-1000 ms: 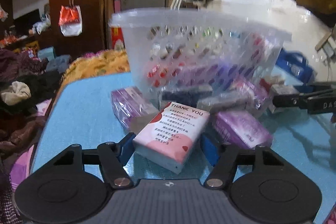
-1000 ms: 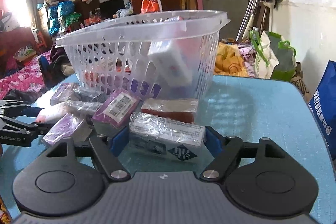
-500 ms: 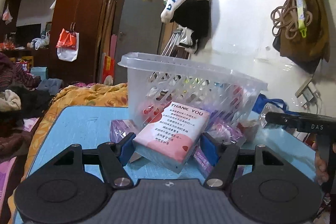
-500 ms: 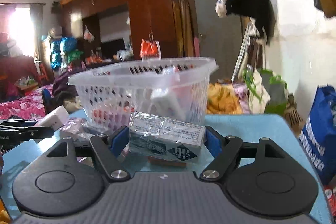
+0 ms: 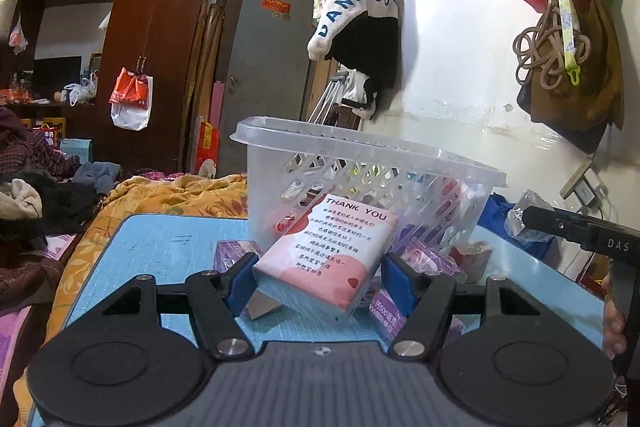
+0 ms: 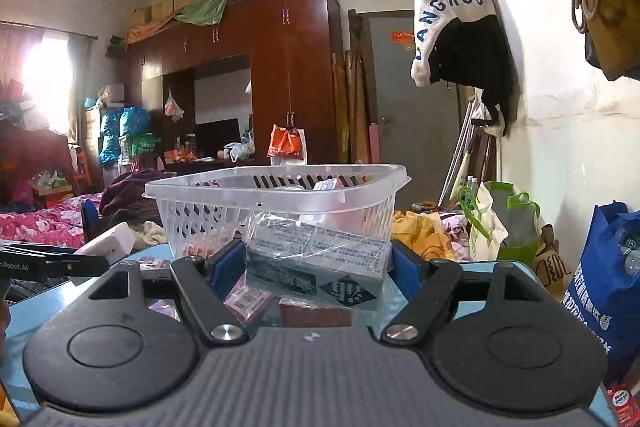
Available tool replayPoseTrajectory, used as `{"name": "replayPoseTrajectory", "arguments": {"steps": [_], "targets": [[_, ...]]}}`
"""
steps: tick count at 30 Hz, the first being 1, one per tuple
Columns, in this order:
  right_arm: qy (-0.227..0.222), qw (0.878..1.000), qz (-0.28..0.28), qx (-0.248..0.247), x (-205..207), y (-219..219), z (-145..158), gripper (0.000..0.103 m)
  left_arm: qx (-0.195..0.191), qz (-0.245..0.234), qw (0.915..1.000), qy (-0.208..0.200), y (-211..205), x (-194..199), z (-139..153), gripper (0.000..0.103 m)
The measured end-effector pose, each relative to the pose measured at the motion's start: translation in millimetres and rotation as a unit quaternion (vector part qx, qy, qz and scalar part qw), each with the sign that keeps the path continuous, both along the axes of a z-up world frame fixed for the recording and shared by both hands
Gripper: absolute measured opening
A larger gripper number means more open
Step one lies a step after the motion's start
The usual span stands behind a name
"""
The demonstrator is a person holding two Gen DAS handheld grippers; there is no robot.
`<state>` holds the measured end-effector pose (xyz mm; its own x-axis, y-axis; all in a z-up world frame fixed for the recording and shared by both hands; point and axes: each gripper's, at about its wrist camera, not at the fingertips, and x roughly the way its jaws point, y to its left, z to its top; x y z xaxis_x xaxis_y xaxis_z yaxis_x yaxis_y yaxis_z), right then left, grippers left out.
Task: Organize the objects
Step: 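Carry both items into the white basket and open both tools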
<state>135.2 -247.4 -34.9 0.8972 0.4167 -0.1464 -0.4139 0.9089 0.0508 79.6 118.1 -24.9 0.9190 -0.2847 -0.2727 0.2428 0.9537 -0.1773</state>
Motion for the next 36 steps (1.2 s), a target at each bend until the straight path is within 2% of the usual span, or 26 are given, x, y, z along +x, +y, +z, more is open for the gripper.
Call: {"name": "replayPoseTrajectory", "arguments": {"steps": [18,22,25,27,30,33,36], "targets": [[-0.015,1.000,-0.004,0.000,-11,-1,-2,0.079,-0.004,0.005,0.9998,-0.021,3,-7,0,0.070],[-0.045,0.999,-0.006,0.003,-22,-1,2,0.079,-0.012,0.016,0.9987,-0.046,4,-14,7,0.070],[-0.050,0.999,0.003,0.009,-22,0,19,0.079,-0.016,0.009,0.9985,-0.051,3,-8,23,0.070],[-0.054,0.999,-0.002,0.002,-12,7,39,0.079,-0.024,0.002,0.9985,-0.049,1,7,43,0.070],[-0.033,0.999,0.007,-0.026,28,26,76,0.079,-0.037,-0.001,0.9982,-0.048,-4,37,77,0.070],[-0.002,0.999,0.017,-0.036,69,38,94,0.079,-0.032,0.014,0.9988,-0.034,-13,71,104,0.070],[0.015,0.998,0.004,-0.062,99,53,99,0.079,-0.015,0.030,0.9994,-0.003,-23,104,113,0.070]]}}
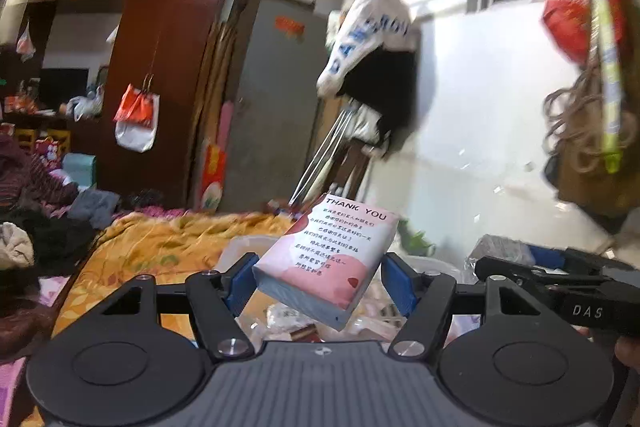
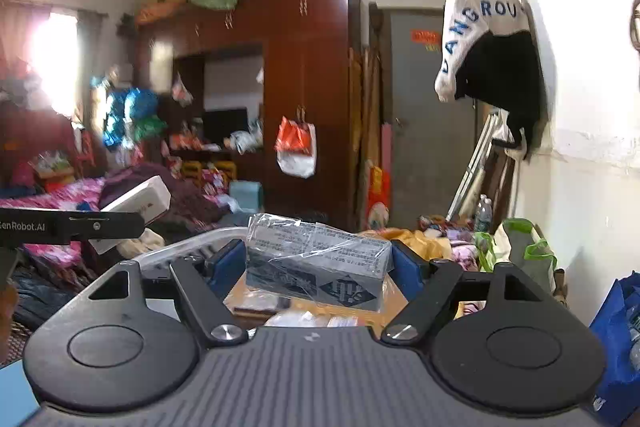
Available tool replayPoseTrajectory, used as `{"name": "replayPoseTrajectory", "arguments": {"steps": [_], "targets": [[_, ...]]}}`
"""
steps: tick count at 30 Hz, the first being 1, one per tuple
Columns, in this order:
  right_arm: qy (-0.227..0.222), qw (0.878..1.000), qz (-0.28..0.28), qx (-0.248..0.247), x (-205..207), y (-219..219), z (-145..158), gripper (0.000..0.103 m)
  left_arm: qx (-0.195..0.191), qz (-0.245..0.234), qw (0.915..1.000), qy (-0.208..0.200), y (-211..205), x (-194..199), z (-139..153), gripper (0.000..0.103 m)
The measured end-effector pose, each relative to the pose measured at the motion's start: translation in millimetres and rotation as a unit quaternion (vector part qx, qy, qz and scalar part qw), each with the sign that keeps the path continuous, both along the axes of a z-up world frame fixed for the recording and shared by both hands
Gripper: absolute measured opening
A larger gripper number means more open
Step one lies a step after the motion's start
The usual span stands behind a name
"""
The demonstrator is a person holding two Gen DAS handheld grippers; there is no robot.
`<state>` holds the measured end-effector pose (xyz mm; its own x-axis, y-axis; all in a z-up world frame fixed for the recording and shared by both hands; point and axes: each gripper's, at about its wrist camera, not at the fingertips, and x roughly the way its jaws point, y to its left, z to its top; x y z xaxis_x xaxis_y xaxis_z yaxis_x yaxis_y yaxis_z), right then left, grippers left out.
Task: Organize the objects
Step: 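Carry both items into the white basket and open both tools, then grasp the purple box with the left tool while the right grasps the brown wrapped block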
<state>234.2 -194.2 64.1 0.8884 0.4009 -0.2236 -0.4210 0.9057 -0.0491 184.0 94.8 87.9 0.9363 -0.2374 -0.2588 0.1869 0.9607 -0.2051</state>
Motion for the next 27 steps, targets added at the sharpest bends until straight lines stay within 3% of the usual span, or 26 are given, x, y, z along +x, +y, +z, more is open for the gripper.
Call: {"name": "replayPoseTrajectory", "arguments": {"steps": [1,2,4,5,8,13,16,20,25,27], "targets": [[0.002,1.000,-0.001,-0.007,5,2,-3,0.080,0.005,0.005,0.9999,0.007,-2,8,-1,0.071],[0.003,1.000,-0.001,-0.016,11,5,-4,0.082,0.010,0.009,0.9999,0.009,-3,14,-4,0.079],[-0.003,1.000,-0.016,-0.013,11,3,-8,0.101,0.022,0.013,0.9995,0.020,-5,26,-8,0.092],[-0.008,1.000,-0.022,-0.004,8,0,-9,0.103,0.028,0.020,0.9990,0.027,-6,30,-11,0.092],[-0.007,1.000,-0.001,0.031,-16,-18,-9,0.103,0.037,0.026,0.9985,0.032,-4,19,-15,0.092],[-0.011,0.999,-0.009,0.038,-68,-50,-35,0.103,0.038,0.016,0.9991,-0.001,-6,-58,-35,0.096],[0.048,0.998,-0.012,0.031,-71,-61,-65,0.103,0.061,-0.009,0.9977,0.028,-23,-87,-64,0.097],[0.120,0.992,-0.017,0.031,-53,-62,-92,0.103,0.066,-0.052,0.9932,0.081,-45,-89,-94,0.097],[0.149,0.989,-0.017,0.018,-43,-48,-105,0.103,0.118,-0.039,0.9859,0.111,-68,-78,-107,0.093],[0.159,0.987,-0.002,0.021,-43,-45,-105,0.097,0.129,-0.041,0.9834,0.120,-71,-78,-112,0.093]]}}
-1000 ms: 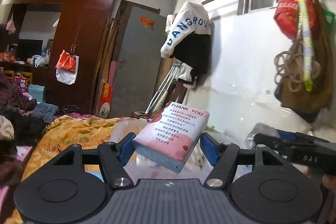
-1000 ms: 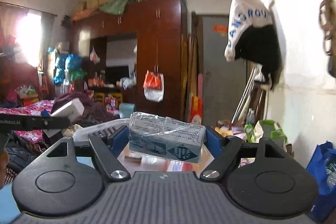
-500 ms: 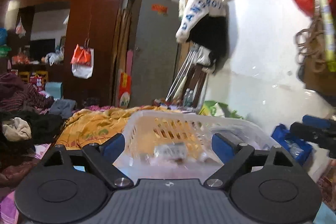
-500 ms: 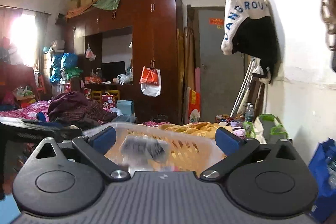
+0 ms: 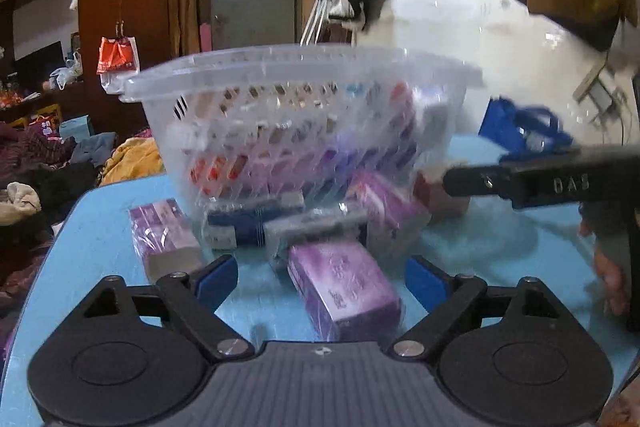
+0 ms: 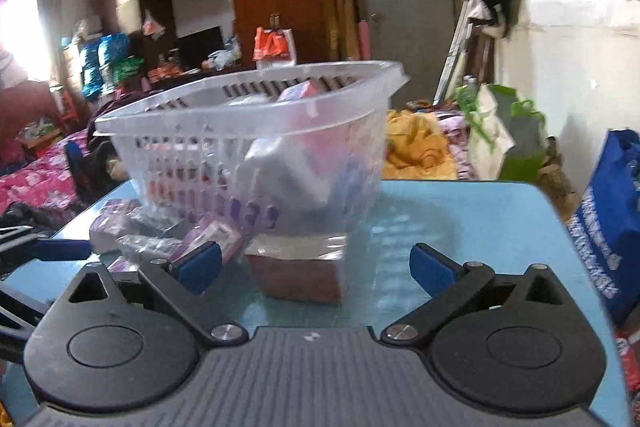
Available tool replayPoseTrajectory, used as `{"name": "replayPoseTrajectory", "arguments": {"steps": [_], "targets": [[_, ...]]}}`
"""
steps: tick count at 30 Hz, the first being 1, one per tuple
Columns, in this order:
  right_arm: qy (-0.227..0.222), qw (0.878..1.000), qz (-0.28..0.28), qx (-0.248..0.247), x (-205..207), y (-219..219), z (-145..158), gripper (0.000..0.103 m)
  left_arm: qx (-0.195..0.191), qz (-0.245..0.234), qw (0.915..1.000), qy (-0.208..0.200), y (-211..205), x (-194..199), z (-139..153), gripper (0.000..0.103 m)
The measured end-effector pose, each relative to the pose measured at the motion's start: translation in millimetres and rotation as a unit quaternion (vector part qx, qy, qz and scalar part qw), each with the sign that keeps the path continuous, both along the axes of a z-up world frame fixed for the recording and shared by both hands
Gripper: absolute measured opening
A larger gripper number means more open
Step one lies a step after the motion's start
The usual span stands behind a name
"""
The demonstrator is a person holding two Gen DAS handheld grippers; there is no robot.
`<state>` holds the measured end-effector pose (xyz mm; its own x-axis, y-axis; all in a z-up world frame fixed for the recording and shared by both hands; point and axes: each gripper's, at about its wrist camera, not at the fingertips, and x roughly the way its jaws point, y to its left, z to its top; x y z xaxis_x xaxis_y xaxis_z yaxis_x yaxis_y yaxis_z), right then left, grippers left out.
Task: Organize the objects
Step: 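Grasp the purple box with the left tool while the right grasps the brown wrapped block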
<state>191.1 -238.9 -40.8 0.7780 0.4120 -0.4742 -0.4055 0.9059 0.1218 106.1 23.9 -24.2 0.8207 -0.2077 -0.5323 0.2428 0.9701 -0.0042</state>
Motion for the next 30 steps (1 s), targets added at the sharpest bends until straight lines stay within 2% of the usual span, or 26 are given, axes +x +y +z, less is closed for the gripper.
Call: {"name": "replayPoseTrajectory", "arguments": {"steps": [5,8,10,12,13,14,17,21,26,30], "targets": [[0.000,0.999,-0.012,-0.034,2,11,-3,0.085,0.017,0.012,0.9998,0.005,-4,1,-3,0.093],[0.010,0.999,-0.012,-0.042,10,14,-7,0.083,0.026,0.011,0.9996,0.009,-8,1,-3,0.093],[0.015,0.999,-0.009,-0.051,11,15,-11,0.072,0.035,0.009,0.9993,0.008,-12,2,-3,0.092],[0.007,0.999,-0.010,-0.047,7,12,-13,0.065,0.037,0.006,0.9992,0.010,-13,3,-4,0.079],[0.006,0.999,-0.011,-0.045,5,10,-13,0.065,0.036,0.000,0.9993,0.012,-13,3,-5,0.063],[0.003,0.999,-0.011,-0.042,4,8,-12,0.065,0.034,-0.004,0.9993,0.014,-14,3,-6,0.054],[-0.010,0.999,-0.011,-0.034,-3,4,-10,0.065,0.035,0.001,0.9994,-0.003,-14,-2,-4,0.051],[-0.027,0.999,-0.010,-0.028,-11,3,-6,0.065,0.004,-0.022,0.9994,-0.025,-7,-9,-2,0.049],[-0.058,0.998,-0.008,-0.014,-23,0,-2,0.065,-0.065,-0.041,0.9954,-0.058,13,-16,0,0.049],[-0.071,0.997,-0.008,0.001,-27,-1,0,0.065,-0.072,-0.049,0.9933,-0.076,15,-19,1,0.049]]}}
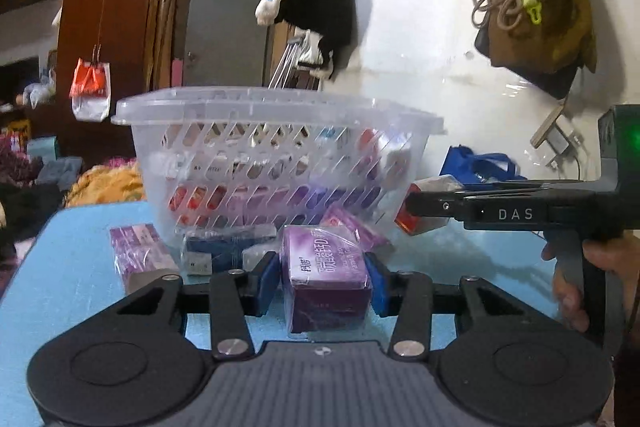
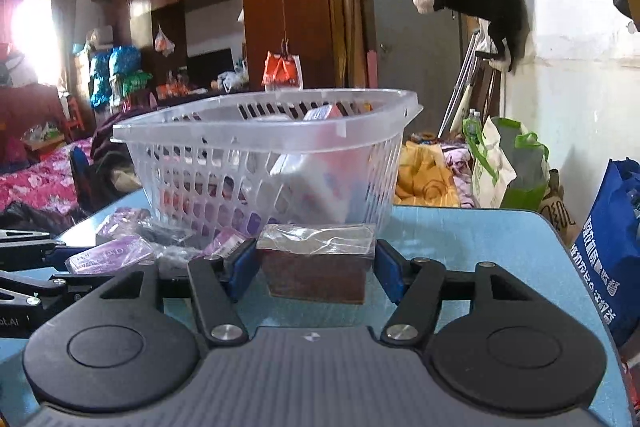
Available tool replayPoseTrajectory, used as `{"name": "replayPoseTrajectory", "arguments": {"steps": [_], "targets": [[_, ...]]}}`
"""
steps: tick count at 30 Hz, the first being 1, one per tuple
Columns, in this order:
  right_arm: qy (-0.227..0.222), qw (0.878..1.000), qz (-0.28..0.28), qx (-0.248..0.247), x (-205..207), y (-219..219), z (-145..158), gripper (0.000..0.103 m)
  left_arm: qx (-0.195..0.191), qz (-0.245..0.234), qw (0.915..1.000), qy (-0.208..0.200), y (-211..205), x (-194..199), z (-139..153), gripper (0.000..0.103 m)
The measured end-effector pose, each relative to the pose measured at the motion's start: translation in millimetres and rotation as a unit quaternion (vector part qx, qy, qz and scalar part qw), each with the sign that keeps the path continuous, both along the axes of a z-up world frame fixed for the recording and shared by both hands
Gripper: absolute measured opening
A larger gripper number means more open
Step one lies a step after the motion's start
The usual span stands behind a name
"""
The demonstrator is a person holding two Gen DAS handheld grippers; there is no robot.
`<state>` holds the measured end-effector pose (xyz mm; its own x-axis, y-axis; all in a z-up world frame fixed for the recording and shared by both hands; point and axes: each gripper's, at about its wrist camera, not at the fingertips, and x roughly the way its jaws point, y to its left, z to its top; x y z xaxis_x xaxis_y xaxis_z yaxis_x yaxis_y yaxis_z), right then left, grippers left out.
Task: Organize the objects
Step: 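Grasp the purple box with the left tool while the right grasps the brown wrapped block, then carry both items into the white basket and open both tools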
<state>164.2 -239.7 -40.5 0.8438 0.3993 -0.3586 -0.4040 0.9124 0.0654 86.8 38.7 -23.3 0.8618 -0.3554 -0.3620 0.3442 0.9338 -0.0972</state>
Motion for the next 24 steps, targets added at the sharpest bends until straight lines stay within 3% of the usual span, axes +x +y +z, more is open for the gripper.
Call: {"name": "replayPoseTrajectory", "arguments": {"steps": [5,24], "targets": [[-0.022,1.000,-0.005,-0.011,-7,6,2,0.065,0.005,-0.003,0.9996,-0.029,-2,-8,0,0.049],[-0.040,0.999,0.014,0.003,-14,6,2,0.065,-0.005,0.003,0.9991,-0.043,4,-14,0,0.049]]}}
